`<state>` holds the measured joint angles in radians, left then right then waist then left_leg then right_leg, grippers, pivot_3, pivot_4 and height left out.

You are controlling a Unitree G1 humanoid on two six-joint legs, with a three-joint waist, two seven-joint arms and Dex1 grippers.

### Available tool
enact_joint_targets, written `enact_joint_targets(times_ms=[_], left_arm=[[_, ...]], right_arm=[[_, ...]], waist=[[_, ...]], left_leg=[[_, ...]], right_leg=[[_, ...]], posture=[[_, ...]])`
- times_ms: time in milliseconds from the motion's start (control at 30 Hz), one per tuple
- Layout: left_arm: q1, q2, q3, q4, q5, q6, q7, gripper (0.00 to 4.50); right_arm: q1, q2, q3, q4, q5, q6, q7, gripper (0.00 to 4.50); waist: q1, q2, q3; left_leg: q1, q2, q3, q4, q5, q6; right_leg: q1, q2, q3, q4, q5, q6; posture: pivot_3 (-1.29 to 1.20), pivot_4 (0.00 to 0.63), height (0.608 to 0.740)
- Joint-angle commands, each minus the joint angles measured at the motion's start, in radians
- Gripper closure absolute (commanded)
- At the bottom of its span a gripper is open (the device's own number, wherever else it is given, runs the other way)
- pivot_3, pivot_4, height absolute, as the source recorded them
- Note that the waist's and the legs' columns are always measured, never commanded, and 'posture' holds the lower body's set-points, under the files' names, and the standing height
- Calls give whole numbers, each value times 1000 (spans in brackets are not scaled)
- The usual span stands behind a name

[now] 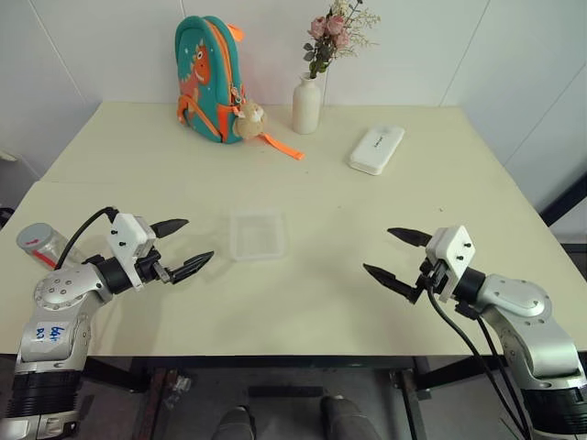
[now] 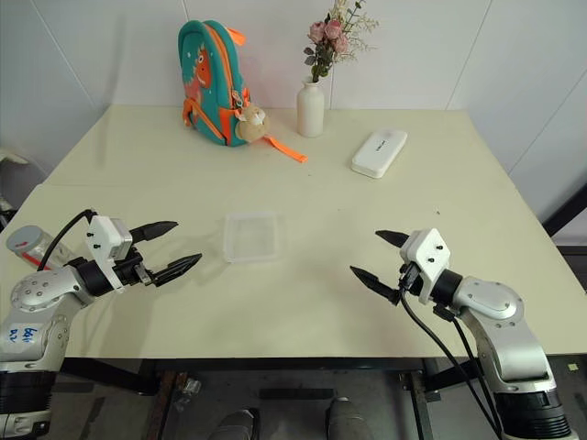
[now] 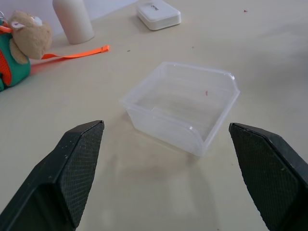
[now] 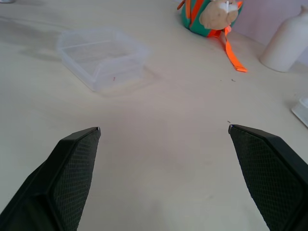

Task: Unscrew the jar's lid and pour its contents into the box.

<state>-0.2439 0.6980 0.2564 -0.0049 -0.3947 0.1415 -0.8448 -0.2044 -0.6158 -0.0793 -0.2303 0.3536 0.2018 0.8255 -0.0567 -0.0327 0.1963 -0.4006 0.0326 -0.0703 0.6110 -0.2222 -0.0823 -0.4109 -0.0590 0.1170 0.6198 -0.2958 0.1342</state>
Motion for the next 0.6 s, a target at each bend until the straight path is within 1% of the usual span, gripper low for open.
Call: enact_joint_targets(times_ms=[33,167,267,400,533,600], left_arm=[[13,4,26,-60,-15,-5,9,65],[47,-5,46,-65,2,-23,38,65],[140,-29,92,-144,-12,-11,88,65],[286,-92,165,-241,-2,-5,194,65],[451,-211,243,-360,17,-16,334,65],[501,-253,278,-385,23,-34,378,65]], right_arm=[[-80,9,20,25,-6,-19,14,0],[-129,11,47,75,-8,-31,48,0],[-172,28,77,89,-1,-28,80,0],[-247,73,113,139,5,-34,113,0],[-320,134,158,172,19,-35,159,0],[-333,161,176,168,15,-34,163,0]], waist=[[-4,0,0],[-1,0,0],[-6,0,0],[-6,0,0],[-6,0,0],[-3,0,0]], left_leg=[[0,0,0,0,0,0],[0,0,0,0,0,0],[0,0,0,-1,0,0],[0,1,1,-1,-2,1],[0,1,0,-1,-2,1],[0,0,0,0,-2,1]], right_leg=[[0,0,0,0,0,0],[0,0,0,0,0,0],[0,0,1,-1,0,0],[-1,0,1,0,1,2],[0,0,1,0,0,1],[0,0,1,0,0,0]], posture=[[0,150,740],[0,150,740],[0,150,740],[0,150,740],[0,150,740],[0,150,740]])
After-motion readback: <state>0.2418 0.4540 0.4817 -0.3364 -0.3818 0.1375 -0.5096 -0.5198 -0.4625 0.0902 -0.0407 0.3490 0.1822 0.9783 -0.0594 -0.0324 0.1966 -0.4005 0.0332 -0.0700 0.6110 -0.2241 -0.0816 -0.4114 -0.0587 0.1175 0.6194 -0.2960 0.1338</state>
